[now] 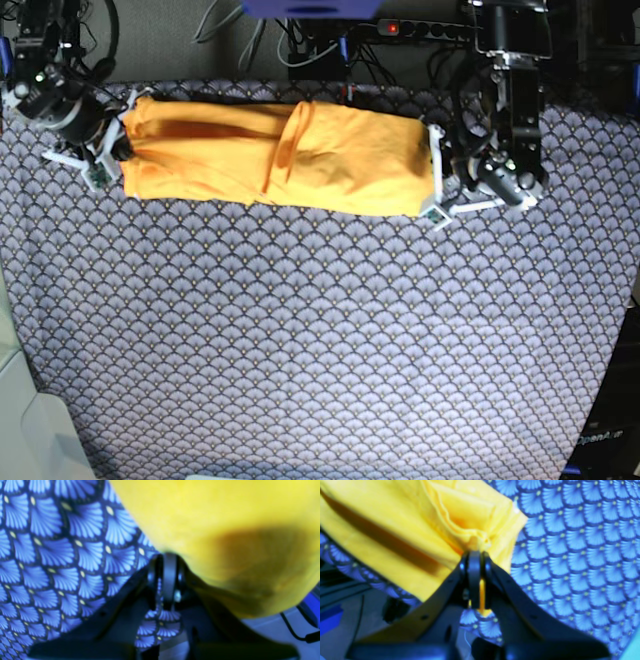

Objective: Fold the T-shirt properly
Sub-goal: 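Open the left gripper and move it to the folded strip end, then grasp the strip ends with both grippers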

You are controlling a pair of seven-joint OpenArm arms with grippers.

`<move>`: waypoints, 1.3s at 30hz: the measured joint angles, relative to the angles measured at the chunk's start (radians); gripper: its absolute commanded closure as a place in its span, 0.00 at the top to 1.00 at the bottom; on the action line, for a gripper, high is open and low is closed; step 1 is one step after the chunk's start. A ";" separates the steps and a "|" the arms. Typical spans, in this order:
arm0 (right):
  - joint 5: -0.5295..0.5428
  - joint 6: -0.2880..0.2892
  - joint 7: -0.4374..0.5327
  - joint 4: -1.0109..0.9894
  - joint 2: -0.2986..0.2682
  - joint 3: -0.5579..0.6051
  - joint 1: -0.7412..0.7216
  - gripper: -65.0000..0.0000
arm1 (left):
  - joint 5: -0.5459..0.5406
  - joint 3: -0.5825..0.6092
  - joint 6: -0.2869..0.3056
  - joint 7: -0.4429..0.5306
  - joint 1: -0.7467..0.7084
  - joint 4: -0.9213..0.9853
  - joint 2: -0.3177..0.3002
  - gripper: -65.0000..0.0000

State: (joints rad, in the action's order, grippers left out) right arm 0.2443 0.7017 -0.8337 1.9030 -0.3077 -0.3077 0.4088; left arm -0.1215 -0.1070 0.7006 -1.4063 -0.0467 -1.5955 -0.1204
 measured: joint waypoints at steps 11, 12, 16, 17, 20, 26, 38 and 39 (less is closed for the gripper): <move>0.003 0.001 -0.060 0.000 0.003 -0.056 -0.032 0.00 | 0.000 0.000 0.000 0.008 -0.001 0.000 -0.001 0.06; 0.003 0.001 -0.059 0.000 0.003 -0.053 -0.031 0.00 | 0.000 0.000 0.000 0.008 -0.001 0.000 -0.001 0.06; 0.002 0.000 -0.061 0.000 0.014 -0.050 -0.026 0.01 | 0.000 0.000 0.000 0.008 -0.001 0.000 -0.001 0.06; 0.003 0.001 -0.061 0.000 0.018 -0.050 -0.026 0.04 | 0.000 0.000 0.000 0.008 -0.001 0.000 -0.001 0.06; 0.002 0.001 -0.061 0.000 0.023 -0.049 -0.026 0.21 | 0.000 0.000 0.000 0.008 0.000 0.000 -0.001 0.06; -0.001 0.000 -0.059 0.000 0.018 -0.015 -0.020 0.63 | 0.000 0.000 0.000 0.008 -0.001 0.000 -0.001 0.06; 0.002 0.001 -0.069 0.001 0.033 -0.069 -0.029 0.71 | -0.003 -0.009 0.000 0.016 -0.003 0.000 -0.001 0.06; 0.004 0.000 -0.076 0.001 0.033 -0.069 -0.034 0.71 | -0.003 -0.009 0.000 0.015 -0.003 0.000 -0.001 0.06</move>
State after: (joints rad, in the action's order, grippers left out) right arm 0.2481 0.7021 -0.9100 1.9041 -0.2745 -0.3767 0.3744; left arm -0.1249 -0.1162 0.7006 -1.3914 -0.0494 -1.5951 -0.1215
